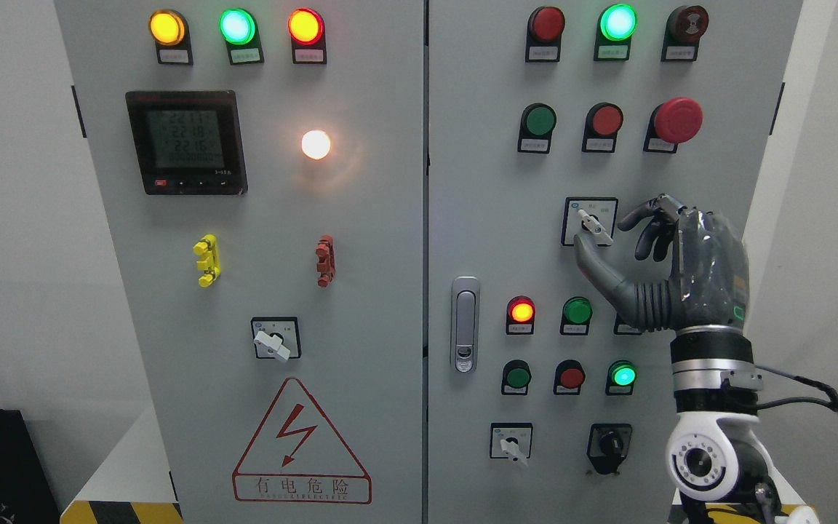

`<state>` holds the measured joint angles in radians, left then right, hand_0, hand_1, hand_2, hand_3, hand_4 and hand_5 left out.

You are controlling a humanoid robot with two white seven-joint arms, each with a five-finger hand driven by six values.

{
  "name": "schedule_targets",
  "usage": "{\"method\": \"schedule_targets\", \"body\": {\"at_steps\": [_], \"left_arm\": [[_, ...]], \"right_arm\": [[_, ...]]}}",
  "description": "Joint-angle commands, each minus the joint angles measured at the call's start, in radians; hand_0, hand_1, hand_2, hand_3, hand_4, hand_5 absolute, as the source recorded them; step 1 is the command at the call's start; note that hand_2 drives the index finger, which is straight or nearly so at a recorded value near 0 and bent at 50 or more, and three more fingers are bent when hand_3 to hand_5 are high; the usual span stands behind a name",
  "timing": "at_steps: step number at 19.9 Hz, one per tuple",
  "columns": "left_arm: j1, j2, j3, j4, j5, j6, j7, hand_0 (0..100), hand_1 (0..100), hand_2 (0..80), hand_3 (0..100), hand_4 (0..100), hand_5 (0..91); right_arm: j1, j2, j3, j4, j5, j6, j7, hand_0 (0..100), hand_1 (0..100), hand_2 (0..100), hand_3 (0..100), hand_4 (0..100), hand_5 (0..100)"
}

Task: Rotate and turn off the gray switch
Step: 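Close the right hand's fingers around the rotary switch knob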

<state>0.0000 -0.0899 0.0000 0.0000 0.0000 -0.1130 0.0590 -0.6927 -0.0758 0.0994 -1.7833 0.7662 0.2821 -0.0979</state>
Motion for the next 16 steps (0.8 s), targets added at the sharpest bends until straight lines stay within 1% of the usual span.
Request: {"method": "schedule_targets", "body": {"at_steps": [1, 13, 16], "left_arm": [[-0.009, 0.001, 0.008, -0.025, 0.02, 0.001, -0.001, 12, 39, 0.0, 0, 0, 0.0], [-0.009, -0.001, 0.008, -0.025, 0.02, 0.001, 0.001, 12, 39, 0.0, 0, 0, 0.0], [-0.009, 0.001, 0.008, -0.025, 0.02, 0.001, -0.001, 12, 39, 0.0, 0, 0, 0.0]], "right_arm": [[-0.005, 0.001, 0.011, 0.021, 0.01, 0.002, 0.0, 6, 44, 58, 88, 94, 100], [-0.019, 0.001, 0.014, 0.027, 0.011, 0.003, 0.0, 8, 41, 59, 90, 94, 100], [-0.019, 0.001, 0.016, 0.028, 0.013, 0.017, 0.0, 9, 41, 60, 90, 94, 100]]}}
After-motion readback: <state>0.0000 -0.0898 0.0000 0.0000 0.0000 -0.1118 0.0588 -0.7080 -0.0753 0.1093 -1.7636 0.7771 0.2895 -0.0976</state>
